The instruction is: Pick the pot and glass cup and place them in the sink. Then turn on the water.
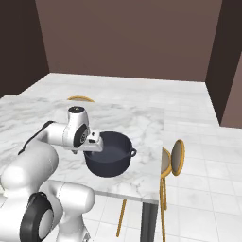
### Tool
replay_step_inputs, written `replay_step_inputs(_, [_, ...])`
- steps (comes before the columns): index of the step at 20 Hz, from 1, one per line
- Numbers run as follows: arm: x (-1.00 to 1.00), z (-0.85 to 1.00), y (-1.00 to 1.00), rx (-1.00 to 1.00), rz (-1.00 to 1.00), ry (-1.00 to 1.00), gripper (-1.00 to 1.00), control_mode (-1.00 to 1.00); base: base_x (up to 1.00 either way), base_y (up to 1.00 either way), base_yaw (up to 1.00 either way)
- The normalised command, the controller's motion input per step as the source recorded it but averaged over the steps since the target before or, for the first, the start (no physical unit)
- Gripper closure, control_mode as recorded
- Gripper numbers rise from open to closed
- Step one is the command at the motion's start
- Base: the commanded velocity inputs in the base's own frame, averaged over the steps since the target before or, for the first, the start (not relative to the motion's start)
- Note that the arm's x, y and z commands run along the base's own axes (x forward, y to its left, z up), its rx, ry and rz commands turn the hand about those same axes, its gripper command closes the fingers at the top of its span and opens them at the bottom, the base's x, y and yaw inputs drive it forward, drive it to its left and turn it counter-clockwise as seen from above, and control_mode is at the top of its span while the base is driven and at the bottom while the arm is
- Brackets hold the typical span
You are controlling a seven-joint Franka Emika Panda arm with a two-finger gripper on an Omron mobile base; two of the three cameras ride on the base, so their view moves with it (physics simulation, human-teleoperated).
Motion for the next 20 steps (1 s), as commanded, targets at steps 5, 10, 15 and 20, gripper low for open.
replay_step_inputs(5, [0.11, -0.18, 0.00, 0.00, 0.02, 0.05, -1.00, -1.00, 0.00, 0.00, 0.00])
replay_step_inputs(10, [0.06, -0.15, 0.00, 0.00, 0.01, 0.06, -1.00, -1.00, 0.00, 0.00, 0.00])
replay_step_inputs(15, [0.02, -0.10, 0.00, 0.00, 0.03, 0.05, -1.00, -1.00, 0.00, 0.00, 0.00])
replay_step_inputs(20, [0.01, -0.05, 0.00, 0.00, 0.03, 0.04, -1.00, -1.00, 0.00, 0.00, 0.00])
